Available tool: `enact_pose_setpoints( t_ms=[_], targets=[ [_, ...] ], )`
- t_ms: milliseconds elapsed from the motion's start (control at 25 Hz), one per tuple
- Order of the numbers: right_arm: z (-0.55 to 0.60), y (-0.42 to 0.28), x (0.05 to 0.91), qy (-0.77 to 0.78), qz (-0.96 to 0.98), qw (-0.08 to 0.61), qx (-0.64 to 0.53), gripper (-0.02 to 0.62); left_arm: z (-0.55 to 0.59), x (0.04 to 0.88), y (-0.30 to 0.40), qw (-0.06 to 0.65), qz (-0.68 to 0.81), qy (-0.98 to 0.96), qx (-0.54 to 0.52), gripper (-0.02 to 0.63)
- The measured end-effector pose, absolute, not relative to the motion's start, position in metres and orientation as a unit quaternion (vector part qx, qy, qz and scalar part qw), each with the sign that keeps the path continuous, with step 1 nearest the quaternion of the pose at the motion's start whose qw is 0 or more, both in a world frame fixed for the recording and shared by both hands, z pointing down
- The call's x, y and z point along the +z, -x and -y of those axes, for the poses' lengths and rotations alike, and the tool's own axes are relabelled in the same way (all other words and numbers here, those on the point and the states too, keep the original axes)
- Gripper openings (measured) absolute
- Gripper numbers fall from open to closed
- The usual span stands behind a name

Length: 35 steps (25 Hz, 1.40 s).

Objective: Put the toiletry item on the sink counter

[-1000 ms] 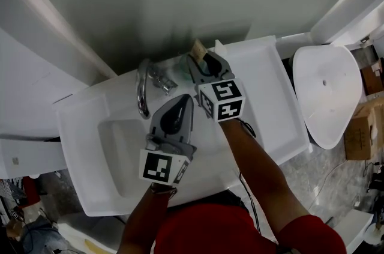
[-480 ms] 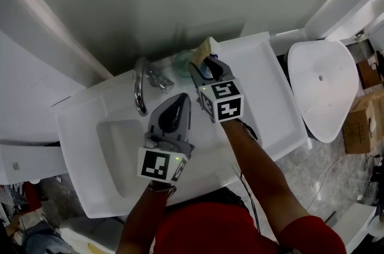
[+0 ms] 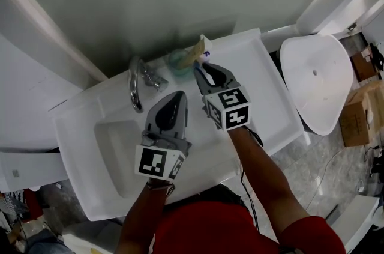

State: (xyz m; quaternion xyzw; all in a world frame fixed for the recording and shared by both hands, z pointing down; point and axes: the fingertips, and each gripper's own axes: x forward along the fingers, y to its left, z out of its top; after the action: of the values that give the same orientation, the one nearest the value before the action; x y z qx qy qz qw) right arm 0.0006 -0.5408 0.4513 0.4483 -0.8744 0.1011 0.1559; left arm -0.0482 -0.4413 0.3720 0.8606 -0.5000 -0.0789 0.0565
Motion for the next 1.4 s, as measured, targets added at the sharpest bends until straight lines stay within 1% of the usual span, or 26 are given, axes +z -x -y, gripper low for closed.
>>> enact_pose_setpoints(
  t_ms=[80,240,640,840,1240,1400],
  targets=[
    [0.531,-0.003,0.442,-0.447,0.877,0.153,0.087,0.070,0.440,0.370,0.047,0.055,0.498,-0.862,-0.081,0.017],
    [0.508,-0.007,0.421,-0.436,0.889,0.129,0.062,0.051,0.437,0.364,0.043,0.049,0.493,-0.865,-0.084,0.017],
    [0.428,0.004,0.358,-0.346,0.937,0.038,-0.020,0.031,0.421,0.354,0.035,0.037,0.481,-0.872,-0.078,0.017],
    [0.401,0.002,0.339,-0.313,0.949,0.012,-0.036,0.031,0.406,0.345,0.031,0.026,0.465,-0.882,-0.070,0.017],
    [0.379,-0.002,0.330,-0.300,0.953,-0.002,-0.036,0.029,0.381,0.329,0.020,0.004,0.446,-0.893,-0.064,0.017],
    [0.375,-0.004,0.332,-0.296,0.954,0.002,-0.038,0.029,0.377,0.326,0.018,0.000,0.446,-0.893,-0.065,0.017]
  ],
)
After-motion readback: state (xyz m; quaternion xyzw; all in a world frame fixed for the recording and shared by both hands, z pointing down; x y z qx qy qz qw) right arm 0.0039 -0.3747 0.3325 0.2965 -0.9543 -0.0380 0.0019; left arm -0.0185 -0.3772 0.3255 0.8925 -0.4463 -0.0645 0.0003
